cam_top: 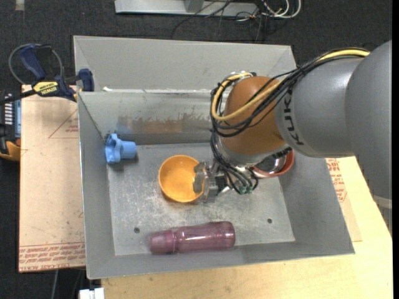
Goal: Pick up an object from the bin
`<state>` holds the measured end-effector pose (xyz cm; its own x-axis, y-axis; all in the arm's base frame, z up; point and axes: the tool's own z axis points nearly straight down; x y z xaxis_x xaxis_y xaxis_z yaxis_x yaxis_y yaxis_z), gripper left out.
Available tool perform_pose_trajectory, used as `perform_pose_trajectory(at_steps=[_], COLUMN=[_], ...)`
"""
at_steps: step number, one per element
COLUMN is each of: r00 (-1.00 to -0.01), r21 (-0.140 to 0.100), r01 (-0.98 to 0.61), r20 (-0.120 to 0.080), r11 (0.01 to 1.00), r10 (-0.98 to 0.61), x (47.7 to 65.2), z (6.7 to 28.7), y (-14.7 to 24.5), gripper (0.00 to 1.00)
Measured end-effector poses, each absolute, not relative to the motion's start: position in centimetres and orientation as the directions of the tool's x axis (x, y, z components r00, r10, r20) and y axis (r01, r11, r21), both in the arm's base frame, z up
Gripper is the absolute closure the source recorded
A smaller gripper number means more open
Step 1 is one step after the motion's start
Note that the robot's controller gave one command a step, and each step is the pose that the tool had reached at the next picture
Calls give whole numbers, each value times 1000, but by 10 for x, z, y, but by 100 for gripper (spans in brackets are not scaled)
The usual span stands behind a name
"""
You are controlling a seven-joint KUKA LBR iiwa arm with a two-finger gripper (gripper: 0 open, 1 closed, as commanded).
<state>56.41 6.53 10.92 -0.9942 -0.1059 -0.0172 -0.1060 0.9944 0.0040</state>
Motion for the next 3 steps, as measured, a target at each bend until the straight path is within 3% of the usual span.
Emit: perform_pose_trajectory(at_steps=[3], r00=[-994], r21=[8], r01=[-109], r20=[-20], r11=[994], r10=[-109], x=[563], z=[104], y=[61], gripper=[100])
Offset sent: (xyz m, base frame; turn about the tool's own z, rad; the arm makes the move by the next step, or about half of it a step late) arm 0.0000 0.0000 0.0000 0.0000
